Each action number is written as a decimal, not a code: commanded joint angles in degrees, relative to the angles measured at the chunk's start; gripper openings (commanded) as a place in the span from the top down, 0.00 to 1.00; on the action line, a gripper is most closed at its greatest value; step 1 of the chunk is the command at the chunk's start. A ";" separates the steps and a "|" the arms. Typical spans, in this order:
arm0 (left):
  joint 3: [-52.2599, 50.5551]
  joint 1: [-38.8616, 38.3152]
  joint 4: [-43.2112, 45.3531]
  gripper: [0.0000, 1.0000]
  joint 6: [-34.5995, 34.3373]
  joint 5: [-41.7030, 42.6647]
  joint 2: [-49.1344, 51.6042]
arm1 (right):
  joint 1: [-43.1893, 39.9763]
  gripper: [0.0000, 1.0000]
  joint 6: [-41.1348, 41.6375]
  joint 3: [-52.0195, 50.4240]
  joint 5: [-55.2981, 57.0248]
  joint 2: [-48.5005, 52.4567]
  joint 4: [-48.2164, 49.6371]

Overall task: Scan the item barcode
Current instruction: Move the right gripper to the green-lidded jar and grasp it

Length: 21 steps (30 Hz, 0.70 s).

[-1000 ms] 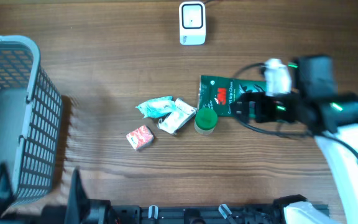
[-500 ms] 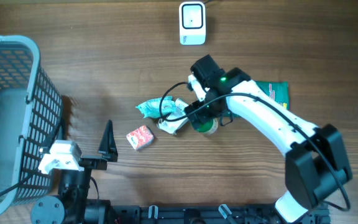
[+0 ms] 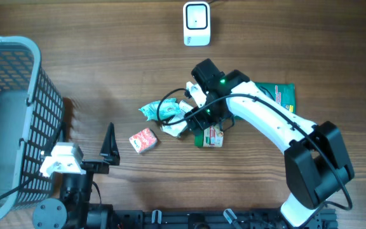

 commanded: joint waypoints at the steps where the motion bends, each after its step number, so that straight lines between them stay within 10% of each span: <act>1: -0.52 0.17 -0.96 0.00 -0.50 -1.01 -0.15 | -0.26 0.00 8.07 7.32 -2.82 -2.97 -3.54; 5: -0.52 0.17 -2.69 0.00 -0.52 -0.98 -0.15 | -0.24 0.00 46.90 16.39 17.05 -5.84 -22.99; 21: -0.52 0.17 -5.25 0.00 -0.50 -0.98 -0.15 | -0.02 0.00 40.00 -0.74 5.22 2.43 -7.58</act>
